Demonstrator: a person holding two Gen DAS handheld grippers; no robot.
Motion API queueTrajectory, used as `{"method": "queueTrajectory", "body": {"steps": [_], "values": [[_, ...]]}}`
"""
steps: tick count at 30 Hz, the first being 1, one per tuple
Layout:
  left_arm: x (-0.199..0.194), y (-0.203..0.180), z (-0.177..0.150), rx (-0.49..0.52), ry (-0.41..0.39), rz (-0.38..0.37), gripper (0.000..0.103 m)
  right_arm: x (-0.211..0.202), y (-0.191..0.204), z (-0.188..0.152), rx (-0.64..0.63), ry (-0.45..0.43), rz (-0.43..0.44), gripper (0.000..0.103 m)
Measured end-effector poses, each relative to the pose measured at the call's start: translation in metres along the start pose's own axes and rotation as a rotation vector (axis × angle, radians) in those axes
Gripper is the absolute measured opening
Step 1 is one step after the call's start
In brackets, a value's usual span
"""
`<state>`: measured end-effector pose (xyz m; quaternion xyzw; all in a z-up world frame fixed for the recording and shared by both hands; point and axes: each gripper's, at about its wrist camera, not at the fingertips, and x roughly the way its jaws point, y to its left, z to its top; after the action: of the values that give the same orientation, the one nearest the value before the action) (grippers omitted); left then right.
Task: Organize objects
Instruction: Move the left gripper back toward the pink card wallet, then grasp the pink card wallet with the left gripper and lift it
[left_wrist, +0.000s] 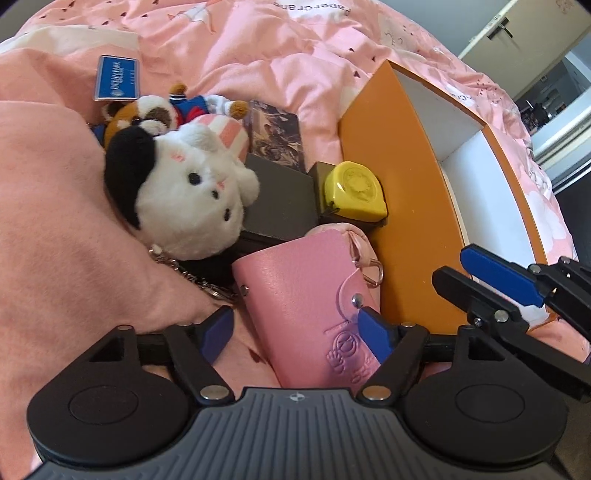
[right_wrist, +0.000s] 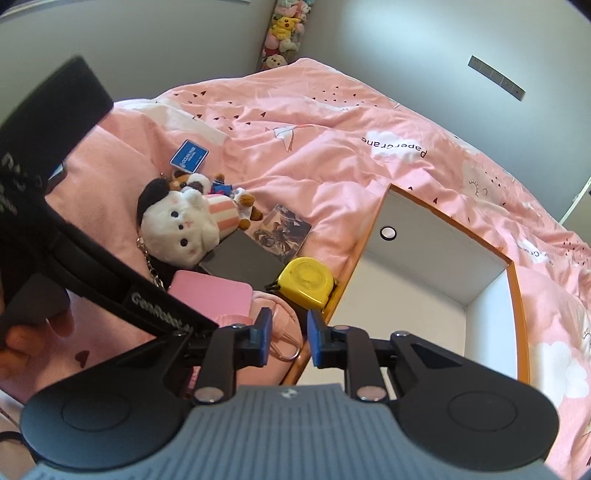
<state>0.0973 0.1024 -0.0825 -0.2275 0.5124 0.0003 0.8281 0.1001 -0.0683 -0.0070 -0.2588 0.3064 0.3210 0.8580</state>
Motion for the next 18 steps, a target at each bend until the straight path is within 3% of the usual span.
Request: {"method": "queueTrajectory", "body": {"steps": [5, 10, 12, 17, 18], "values": [[0.000, -0.005, -0.005, 0.038, -0.031, 0.006, 0.088, -0.003, -0.002, -0.002, -0.015, -0.001, -0.024, 0.023], [-0.009, -0.004, -0.010, 0.041, -0.069, 0.007, 0.070, -0.008, -0.004, -0.006, -0.017, 0.005, -0.039, 0.024], [-0.015, -0.005, -0.012, 0.042, -0.090, 0.021, 0.052, -0.002, -0.003, -0.008, -0.016, 0.016, -0.043, 0.024], [-0.031, -0.009, -0.016, 0.057, -0.136, 0.000, 0.033, 0.003, -0.002, -0.013, -0.021, 0.036, -0.052, 0.025], [-0.034, -0.010, -0.017, 0.054, -0.142, -0.011, 0.030, 0.004, -0.002, -0.014, -0.022, 0.040, -0.051, 0.029]]}}
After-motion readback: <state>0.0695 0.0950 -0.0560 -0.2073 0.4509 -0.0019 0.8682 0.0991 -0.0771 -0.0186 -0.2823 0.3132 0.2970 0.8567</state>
